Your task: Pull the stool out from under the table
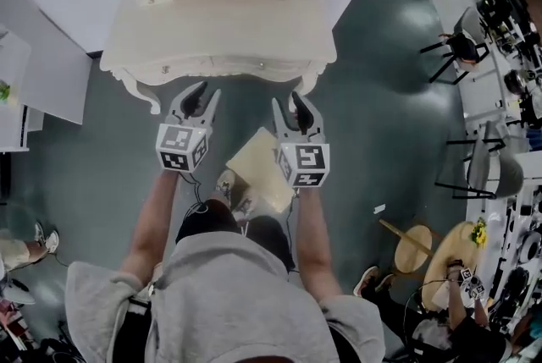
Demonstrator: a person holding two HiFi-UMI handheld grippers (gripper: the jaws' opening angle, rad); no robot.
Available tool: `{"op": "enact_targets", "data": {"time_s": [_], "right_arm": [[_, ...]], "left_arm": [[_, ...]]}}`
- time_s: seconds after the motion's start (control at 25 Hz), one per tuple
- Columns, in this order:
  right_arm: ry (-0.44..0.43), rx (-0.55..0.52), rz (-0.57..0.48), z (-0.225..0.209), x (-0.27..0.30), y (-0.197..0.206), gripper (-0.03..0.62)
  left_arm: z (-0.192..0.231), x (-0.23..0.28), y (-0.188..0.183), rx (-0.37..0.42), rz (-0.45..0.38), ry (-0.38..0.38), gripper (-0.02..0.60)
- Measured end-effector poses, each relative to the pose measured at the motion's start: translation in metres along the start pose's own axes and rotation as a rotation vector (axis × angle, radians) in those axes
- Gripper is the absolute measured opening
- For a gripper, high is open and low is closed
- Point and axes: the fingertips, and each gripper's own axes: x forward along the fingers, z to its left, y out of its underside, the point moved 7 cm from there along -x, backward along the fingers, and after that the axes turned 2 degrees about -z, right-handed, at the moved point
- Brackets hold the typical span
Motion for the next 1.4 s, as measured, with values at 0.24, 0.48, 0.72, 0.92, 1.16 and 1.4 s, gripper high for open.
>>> {"op": "enact_targets", "data": {"time_s": [0.24,0.48,0.72,0.92,1.16,1.4], "right_arm": [[-0.016,-0.038,-0.053,0.031,-0.007,-0.029,0.097],[-0.024,-0.072,-0.081,0.053,-0.014,-0.039,0.044],[-0.024,-0.083,-0.092,0.059,-0.018,-0.041,0.026],[-0.023,-0.081,-0.098,0.060,-0.020,-0.044,0.021],[-0.022,-0.082,-0.098,0.061,-0.021,-0.041,0.021],[-0.022,-0.078,-0.099,0.062,-0.023,-0.042,0.021]], "left_arm": [[0.004,-0.034,-0.028,0.034,-0.058,-0.049,0.059],[0.007,-0.054,-0.037,0.033,-0.082,-0.075,0.035],[0.006,-0.061,-0.037,0.035,-0.087,-0.080,0.034],[0.002,-0.063,-0.039,0.051,-0.080,-0.071,0.034],[-0.001,-0.063,-0.035,0.056,-0.066,-0.052,0.034],[-0.004,-0.063,-0.034,0.058,-0.062,-0.047,0.034]]}}
